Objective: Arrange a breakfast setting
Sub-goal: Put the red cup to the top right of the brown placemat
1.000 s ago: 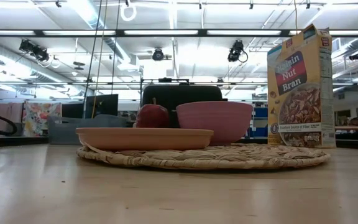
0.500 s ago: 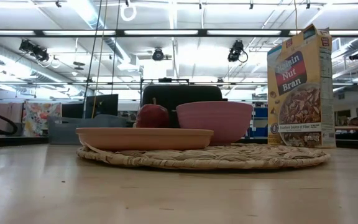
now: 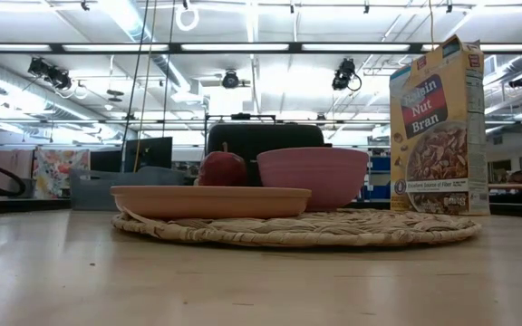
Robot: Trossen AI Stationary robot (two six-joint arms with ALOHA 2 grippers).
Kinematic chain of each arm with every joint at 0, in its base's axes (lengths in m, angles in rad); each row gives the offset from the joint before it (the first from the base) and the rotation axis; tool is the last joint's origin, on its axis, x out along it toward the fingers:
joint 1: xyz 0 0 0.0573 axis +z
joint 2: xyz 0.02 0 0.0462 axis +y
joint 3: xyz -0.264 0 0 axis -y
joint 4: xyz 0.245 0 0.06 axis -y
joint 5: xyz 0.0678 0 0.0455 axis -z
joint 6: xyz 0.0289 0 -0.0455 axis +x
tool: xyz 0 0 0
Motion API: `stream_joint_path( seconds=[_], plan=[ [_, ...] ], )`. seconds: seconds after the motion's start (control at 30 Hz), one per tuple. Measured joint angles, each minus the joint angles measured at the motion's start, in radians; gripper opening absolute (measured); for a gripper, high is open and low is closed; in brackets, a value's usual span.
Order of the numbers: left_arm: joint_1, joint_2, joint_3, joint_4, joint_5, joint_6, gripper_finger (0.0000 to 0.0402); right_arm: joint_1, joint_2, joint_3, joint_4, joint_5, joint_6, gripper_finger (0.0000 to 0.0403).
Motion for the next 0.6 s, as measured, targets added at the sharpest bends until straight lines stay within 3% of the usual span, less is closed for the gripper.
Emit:
stream_joint_path(
  seconds=[0.1,0.3,0.47,0.6],
  plan=[
    [0.000,0.000,0.000,0.000,-0.001,0.006,0.0389,-0.004,0.000,0.000,-0.002,-0.002,-0.018,0.0014],
    [0.002,0.000,0.000,0.000,-0.005,0.026,0.0389,-0.059,0.000,0.031,-0.005,-0.037,-0.163,0.0011],
    [0.007,0.000,0.000,-0.005,-0.018,0.043,0.0389,-0.164,0.000,0.135,-0.070,-0.020,-0.428,0.0010],
    [0.025,0.000,0.000,-0.005,-0.020,0.045,0.0389,-0.259,0.000,0.236,-0.178,0.062,-0.708,0.0010]
  ],
)
